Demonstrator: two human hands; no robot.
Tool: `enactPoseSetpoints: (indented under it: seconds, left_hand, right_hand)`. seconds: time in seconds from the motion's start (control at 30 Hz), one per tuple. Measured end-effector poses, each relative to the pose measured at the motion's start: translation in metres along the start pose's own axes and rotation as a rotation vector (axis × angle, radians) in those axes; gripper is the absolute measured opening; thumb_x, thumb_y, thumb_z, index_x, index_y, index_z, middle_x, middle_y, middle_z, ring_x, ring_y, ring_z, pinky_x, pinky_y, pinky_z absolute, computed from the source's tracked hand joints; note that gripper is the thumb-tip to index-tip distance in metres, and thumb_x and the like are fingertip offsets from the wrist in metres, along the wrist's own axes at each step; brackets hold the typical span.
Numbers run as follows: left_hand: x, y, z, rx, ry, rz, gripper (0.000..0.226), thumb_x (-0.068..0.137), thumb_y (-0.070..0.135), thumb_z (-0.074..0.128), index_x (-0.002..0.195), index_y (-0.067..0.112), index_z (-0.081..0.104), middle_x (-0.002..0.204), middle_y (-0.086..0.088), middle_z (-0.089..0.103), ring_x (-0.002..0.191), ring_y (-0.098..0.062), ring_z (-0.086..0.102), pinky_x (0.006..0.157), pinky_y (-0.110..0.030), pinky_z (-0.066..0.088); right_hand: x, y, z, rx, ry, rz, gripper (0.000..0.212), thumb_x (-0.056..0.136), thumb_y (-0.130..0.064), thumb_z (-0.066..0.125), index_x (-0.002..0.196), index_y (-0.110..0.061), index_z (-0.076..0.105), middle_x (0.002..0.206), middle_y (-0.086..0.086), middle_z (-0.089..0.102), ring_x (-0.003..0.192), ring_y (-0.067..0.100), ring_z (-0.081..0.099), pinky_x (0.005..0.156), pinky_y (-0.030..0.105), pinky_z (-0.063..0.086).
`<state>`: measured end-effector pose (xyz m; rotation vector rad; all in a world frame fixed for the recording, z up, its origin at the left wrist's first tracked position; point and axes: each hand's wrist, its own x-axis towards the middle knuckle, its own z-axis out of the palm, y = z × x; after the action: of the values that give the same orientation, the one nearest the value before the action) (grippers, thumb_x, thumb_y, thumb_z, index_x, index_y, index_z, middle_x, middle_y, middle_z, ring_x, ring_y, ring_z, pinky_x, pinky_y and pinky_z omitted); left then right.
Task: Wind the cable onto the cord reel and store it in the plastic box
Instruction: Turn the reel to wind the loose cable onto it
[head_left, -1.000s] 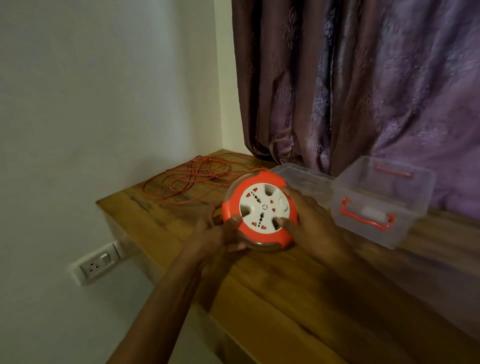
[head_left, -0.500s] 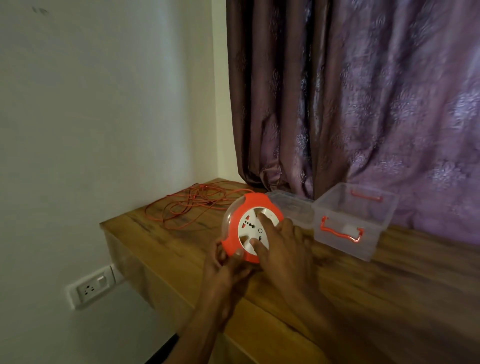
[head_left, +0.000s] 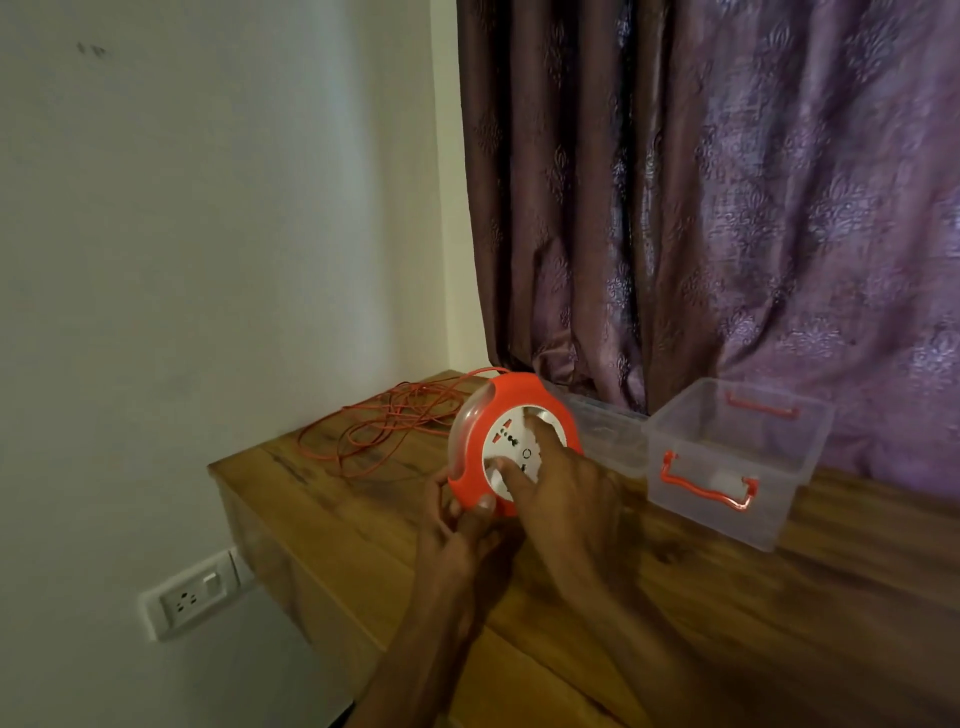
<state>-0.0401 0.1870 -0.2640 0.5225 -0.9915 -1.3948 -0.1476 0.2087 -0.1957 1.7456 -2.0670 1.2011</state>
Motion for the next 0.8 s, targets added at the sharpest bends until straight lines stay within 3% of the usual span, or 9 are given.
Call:
enactPoseSetpoints:
  seconds: [0.17, 0.27, 0.33, 0.4, 0.47, 0.53, 0.6, 0.7, 0.8]
  left_hand:
    - [0.014, -0.003, 0.006, -0.020, -0.016, 0.038, 0.047, 0.083, 0.019, 0.074, 0.122, 0.038, 0.057, 0.119, -0.004, 0.071, 0.104, -0.027, 0.071, 0.074, -0.045, 0.060]
    - [0.025, -0.006, 0.008, 0.024, 0.012, 0.057, 0.046, 0.086, 0.029, 0.073, 0.126, 0.042, 0.054, 0.121, 0.000, 0.070, 0.107, -0.027, 0.070, 0.084, -0.055, 0.058]
    - [0.032, -0.008, 0.009, 0.048, 0.009, 0.067, 0.046, 0.085, 0.034, 0.074, 0.126, 0.044, 0.054, 0.123, 0.002, 0.069, 0.110, -0.026, 0.068, 0.087, -0.056, 0.056]
    - [0.041, -0.010, 0.011, 0.040, 0.008, 0.059, 0.053, 0.083, 0.036, 0.077, 0.129, 0.045, 0.053, 0.127, 0.001, 0.067, 0.115, -0.028, 0.066, 0.091, -0.059, 0.053]
    - [0.050, -0.013, 0.013, 0.010, 0.013, 0.047, 0.058, 0.082, 0.035, 0.079, 0.132, 0.045, 0.051, 0.131, 0.000, 0.065, 0.119, -0.030, 0.063, 0.092, -0.061, 0.051]
    - [0.060, -0.015, 0.015, -0.012, 0.031, 0.036, 0.061, 0.080, 0.037, 0.081, 0.133, 0.046, 0.051, 0.132, 0.001, 0.064, 0.118, -0.030, 0.064, 0.090, -0.061, 0.052]
    - [0.067, -0.020, 0.017, -0.047, 0.018, 0.024, 0.062, 0.080, 0.035, 0.081, 0.134, 0.044, 0.051, 0.132, -0.001, 0.064, 0.116, -0.033, 0.065, 0.088, -0.063, 0.052]
    - [0.073, -0.031, 0.016, -0.103, -0.019, -0.013, 0.062, 0.082, 0.035, 0.080, 0.135, 0.043, 0.050, 0.132, -0.003, 0.064, 0.115, -0.038, 0.064, 0.086, -0.067, 0.051]
    - [0.074, -0.032, 0.011, -0.086, 0.012, -0.003, 0.060, 0.076, 0.039, 0.084, 0.128, 0.049, 0.054, 0.122, 0.003, 0.069, 0.105, -0.029, 0.071, 0.078, -0.058, 0.057]
  right_hand:
    - [0.017, -0.003, -0.003, 0.611, -0.042, 0.363, 0.046, 0.082, -0.045, 0.065, 0.124, -0.029, 0.053, 0.119, 0.002, 0.064, 0.094, 0.015, 0.063, 0.060, 0.016, 0.044]
    - [0.027, 0.000, -0.015, 1.211, -0.202, 0.601, 0.029, 0.088, -0.023, 0.061, 0.116, -0.017, 0.057, 0.089, 0.008, 0.074, 0.062, 0.016, 0.069, 0.042, 0.018, 0.044]
    - [0.032, 0.001, -0.022, 1.269, -0.267, 0.573, 0.025, 0.089, -0.025, 0.059, 0.112, -0.015, 0.057, 0.082, 0.004, 0.075, 0.062, 0.017, 0.070, 0.042, 0.017, 0.042]
    - [0.035, 0.003, -0.025, 1.099, -0.234, 0.451, 0.026, 0.088, -0.027, 0.060, 0.113, -0.021, 0.055, 0.091, 0.003, 0.074, 0.076, 0.020, 0.070, 0.048, 0.018, 0.045]
    - [0.036, 0.011, -0.027, 0.670, -0.114, 0.206, 0.035, 0.088, -0.027, 0.061, 0.121, -0.029, 0.050, 0.108, -0.001, 0.068, 0.096, 0.019, 0.065, 0.061, 0.019, 0.047]
    - [0.035, 0.019, -0.026, 0.252, -0.054, -0.049, 0.048, 0.090, -0.029, 0.056, 0.135, -0.033, 0.039, 0.130, -0.003, 0.055, 0.117, 0.019, 0.052, 0.083, 0.027, 0.048]
    - [0.038, 0.019, -0.022, 0.054, -0.093, -0.170, 0.056, 0.093, -0.036, 0.049, 0.143, -0.041, 0.024, 0.147, -0.001, 0.035, 0.132, 0.020, 0.033, 0.101, 0.037, 0.040]
    - [0.044, 0.019, -0.008, -0.103, -0.106, -0.206, 0.059, 0.095, -0.043, 0.040, 0.142, -0.052, 0.006, 0.151, 0.003, 0.024, 0.135, 0.026, 0.026, 0.102, 0.043, 0.037]
    - [0.052, 0.022, 0.004, -0.217, -0.060, -0.253, 0.064, 0.095, -0.045, 0.041, 0.143, -0.048, 0.000, 0.148, 0.008, 0.030, 0.130, 0.028, 0.032, 0.100, 0.043, 0.038]
